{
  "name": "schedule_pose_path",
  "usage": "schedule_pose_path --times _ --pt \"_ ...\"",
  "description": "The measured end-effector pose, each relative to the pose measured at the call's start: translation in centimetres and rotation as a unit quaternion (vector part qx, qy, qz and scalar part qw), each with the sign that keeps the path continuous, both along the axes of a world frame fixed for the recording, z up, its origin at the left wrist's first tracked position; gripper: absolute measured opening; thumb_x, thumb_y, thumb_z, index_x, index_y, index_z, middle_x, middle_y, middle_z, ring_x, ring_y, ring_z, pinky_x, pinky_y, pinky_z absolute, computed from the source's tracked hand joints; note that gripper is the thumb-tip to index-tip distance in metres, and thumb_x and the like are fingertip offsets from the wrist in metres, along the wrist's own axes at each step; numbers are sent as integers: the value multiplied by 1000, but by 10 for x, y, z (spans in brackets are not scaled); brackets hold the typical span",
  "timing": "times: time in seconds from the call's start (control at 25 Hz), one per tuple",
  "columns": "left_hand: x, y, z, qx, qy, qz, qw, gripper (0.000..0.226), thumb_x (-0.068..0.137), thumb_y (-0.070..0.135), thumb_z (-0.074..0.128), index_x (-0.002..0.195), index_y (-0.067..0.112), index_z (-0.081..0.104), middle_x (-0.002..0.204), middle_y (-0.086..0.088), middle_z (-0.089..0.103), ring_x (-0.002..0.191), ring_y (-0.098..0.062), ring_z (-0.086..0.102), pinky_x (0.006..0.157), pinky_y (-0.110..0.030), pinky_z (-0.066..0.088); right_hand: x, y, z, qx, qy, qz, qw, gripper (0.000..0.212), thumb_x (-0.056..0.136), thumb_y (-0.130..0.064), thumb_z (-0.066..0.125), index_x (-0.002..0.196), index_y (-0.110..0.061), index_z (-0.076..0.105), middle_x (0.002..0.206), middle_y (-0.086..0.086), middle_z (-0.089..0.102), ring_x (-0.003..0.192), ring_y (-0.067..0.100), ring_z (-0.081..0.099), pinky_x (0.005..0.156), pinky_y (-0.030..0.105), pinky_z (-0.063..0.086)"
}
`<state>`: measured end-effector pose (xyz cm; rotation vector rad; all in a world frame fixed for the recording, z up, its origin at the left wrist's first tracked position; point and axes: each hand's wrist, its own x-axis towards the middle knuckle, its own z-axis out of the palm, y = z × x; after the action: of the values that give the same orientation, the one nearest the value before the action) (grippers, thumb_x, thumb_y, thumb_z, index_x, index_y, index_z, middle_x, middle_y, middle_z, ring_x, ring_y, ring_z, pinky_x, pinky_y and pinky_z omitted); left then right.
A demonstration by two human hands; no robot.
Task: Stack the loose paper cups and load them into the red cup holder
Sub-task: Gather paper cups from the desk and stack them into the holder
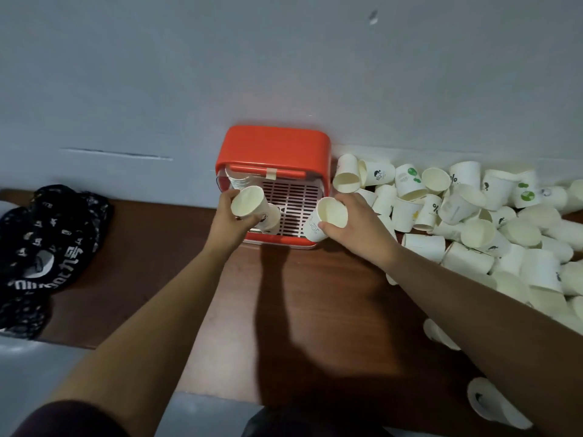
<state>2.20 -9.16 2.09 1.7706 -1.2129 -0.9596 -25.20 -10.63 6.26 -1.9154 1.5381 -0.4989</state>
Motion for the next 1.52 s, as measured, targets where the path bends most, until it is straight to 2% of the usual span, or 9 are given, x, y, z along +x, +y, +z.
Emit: schedule_pose_path --times 0.28,0.4,0.48,0.68,0.84,0.96,1.08,1.32,1.52 --pt "9 -28 -39 17 -44 -83 995 68 75 31 83 132 25 46 129 5 52 117 -16 52 95 -34 49 34 -4 -24 3 -2 -60 998 62 79 -42 75 130 -16 49 124 1 52 113 17 50 97 31 41" --pt "9 -37 -59 43 -164 -166 971 74 72 37 85 135 18 50 132 -6 53 122 -26 49 101 -40 43 43 -3 -30 -7 -24 -82 996 62 79 -37 76 130 -15 49 125 1 53 113 15 51 94 26 40" --pt "14 -40 -70 67 -198 -213 954 79 72 36 85 139 15 49 135 -12 53 125 -32 48 102 -40 39 52 -7 -32 2 -35 -92 995 63 79 -37 75 131 -16 48 124 0 53 111 14 52 94 29 43" --pt "35 -35 -74 101 -124 -253 954 91 71 41 79 150 25 35 139 -3 55 123 -21 54 101 -41 48 81 -18 -44 2 -83 -74 994 61 75 -42 75 126 -18 51 119 0 56 108 16 58 89 40 53" --pt "42 -34 -69 126 -98 -196 967 60 92 13 61 147 19 39 134 2 58 122 -17 56 93 -29 45 108 -29 -56 -1 -9 -17 1000 66 79 -36 77 133 -12 48 130 3 52 117 17 49 92 25 40" --pt "46 -33 -64 126 -34 -129 983 42 100 25 51 142 19 49 133 0 60 121 -17 57 94 -28 42 124 -35 -73 25 80 48 995 77 80 -38 75 143 -12 39 144 5 44 130 21 43 105 36 40" --pt "47 -30 -61 113 12 -163 980 41 98 35 58 137 22 55 126 4 64 111 -12 62 97 -31 48 130 -37 -93 76 97 84 989 81 83 -31 72 150 -13 30 148 7 42 134 24 42 108 41 39" --pt "45 -29 -71 92 -68 -207 972 58 86 24 76 139 26 53 127 3 64 104 -12 64 94 -33 53 129 -32 -107 59 84 16 995 66 84 -24 73 142 -22 40 127 7 63 116 28 59 93 46 50" --pt "41 -23 -65 66 -121 -180 974 55 86 28 71 137 18 52 132 -7 57 117 -20 56 99 -37 47 120 -20 -89 87 51 14 995 67 84 -25 71 142 -17 40 135 7 54 122 24 53 98 36 46"
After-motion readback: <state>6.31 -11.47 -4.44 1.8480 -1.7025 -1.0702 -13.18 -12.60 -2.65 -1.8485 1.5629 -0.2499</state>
